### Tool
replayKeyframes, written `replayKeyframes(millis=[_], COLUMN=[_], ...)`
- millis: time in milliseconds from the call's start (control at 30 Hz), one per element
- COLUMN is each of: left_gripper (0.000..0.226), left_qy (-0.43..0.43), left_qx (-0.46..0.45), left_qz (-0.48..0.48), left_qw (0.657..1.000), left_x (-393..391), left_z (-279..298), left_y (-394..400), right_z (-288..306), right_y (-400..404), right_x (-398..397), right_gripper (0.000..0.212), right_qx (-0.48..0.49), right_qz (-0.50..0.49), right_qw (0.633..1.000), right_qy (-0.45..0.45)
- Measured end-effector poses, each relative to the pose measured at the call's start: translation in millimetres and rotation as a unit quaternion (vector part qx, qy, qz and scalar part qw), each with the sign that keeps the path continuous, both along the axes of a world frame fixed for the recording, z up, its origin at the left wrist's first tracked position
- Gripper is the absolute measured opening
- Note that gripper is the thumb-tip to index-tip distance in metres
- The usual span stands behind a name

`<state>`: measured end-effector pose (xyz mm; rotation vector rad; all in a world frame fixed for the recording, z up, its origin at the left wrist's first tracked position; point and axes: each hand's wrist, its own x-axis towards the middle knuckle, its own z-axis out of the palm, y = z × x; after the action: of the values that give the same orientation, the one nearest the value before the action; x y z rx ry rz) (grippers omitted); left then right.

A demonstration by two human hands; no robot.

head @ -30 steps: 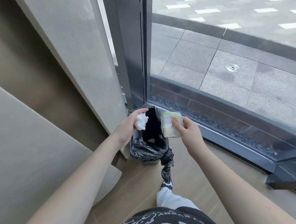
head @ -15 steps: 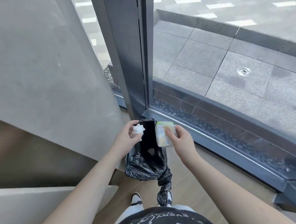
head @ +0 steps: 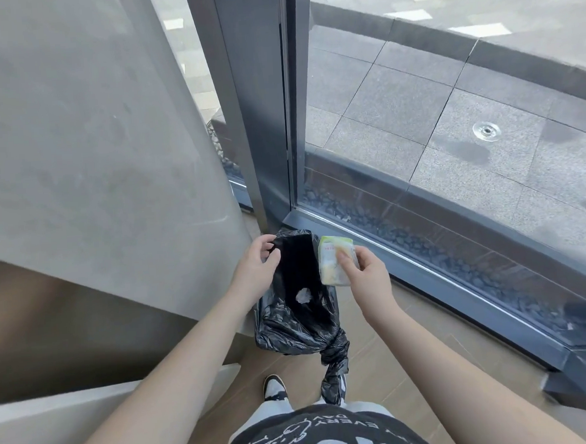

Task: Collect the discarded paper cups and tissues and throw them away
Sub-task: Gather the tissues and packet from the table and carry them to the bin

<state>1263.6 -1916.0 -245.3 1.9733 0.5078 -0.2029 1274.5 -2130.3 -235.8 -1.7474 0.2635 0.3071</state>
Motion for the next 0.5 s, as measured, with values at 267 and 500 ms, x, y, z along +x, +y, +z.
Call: replayKeyframes(millis=[267, 500], left_gripper=[0.030, 0.022], left_qy=[-0.002, -0.002], left_qx=[0.018, 0.021], left_qz=[-0.013, -0.012], left_qw=[1.000, 1.000], left_x=[-7.4, -23.9], left_z=[9.8, 2.9], left_y=[9.0, 20.2], right_z=[-1.9, 3.9], right_y=[18.4, 27.4], right_x=[3.4, 1.6], right_gripper=[0.015, 0.035], right_qx=[-0.016, -0.004], right_qz=[0.006, 0.017], right_qw=[1.000, 1.000], right_qy=[0.006, 0.000])
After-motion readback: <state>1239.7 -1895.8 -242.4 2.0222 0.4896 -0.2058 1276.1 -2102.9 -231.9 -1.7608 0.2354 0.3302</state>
